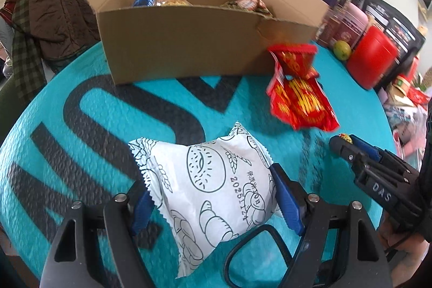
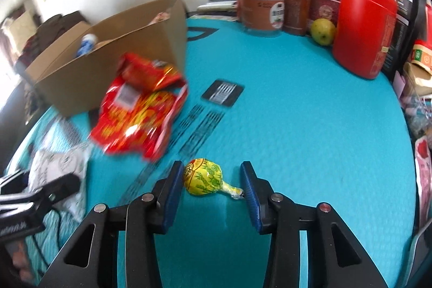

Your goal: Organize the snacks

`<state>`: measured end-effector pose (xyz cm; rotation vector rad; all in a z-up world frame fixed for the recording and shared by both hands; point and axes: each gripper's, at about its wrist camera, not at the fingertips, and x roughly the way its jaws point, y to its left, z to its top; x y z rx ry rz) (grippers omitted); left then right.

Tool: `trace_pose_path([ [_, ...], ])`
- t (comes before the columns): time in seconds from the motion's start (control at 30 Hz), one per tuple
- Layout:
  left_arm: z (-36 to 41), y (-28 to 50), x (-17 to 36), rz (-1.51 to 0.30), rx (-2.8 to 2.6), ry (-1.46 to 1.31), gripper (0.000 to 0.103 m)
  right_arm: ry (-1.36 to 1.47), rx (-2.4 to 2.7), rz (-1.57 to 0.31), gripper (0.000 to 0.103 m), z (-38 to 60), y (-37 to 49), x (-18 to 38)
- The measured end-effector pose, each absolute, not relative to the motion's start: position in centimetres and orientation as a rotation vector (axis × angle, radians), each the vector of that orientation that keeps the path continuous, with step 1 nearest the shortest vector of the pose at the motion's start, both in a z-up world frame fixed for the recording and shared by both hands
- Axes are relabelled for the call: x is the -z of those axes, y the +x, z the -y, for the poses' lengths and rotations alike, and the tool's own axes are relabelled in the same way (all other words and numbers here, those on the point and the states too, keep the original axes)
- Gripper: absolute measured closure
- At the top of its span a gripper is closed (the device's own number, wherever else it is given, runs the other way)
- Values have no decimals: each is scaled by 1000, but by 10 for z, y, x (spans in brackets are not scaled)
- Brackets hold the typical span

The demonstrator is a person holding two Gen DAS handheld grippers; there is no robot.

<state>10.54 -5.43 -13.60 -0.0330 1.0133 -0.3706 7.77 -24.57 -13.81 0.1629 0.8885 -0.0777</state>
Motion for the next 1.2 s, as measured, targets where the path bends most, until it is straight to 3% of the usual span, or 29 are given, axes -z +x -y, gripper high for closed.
trace_pose_path([
  [0.2, 51, 83, 135, -1031, 392, -24, 25, 150, -3, -883, 59, 236, 44, 137],
  [0.33, 53, 77, 135, -1031, 393, -20, 25, 164, 77, -824, 19, 238, 28, 133],
  [0.37, 53, 76, 134, -1032, 393, -21, 25, 181, 109, -804, 18, 239, 23, 131],
  [0.57, 54, 77, 134, -1031, 396, -17, 25, 391, 199, -821, 18, 252, 16, 139],
  [0.93, 48, 76, 135, -1028, 406, -20, 25, 257, 158, -855, 18, 226, 33, 138],
  [1.07, 47, 77, 136, -1026, 409, -21, 25, 200, 138, -874, 28, 223, 45, 138],
  [1.2, 46, 77, 136, -1025, 409, -26, 25, 175, 146, -875, 30, 221, 54, 139],
])
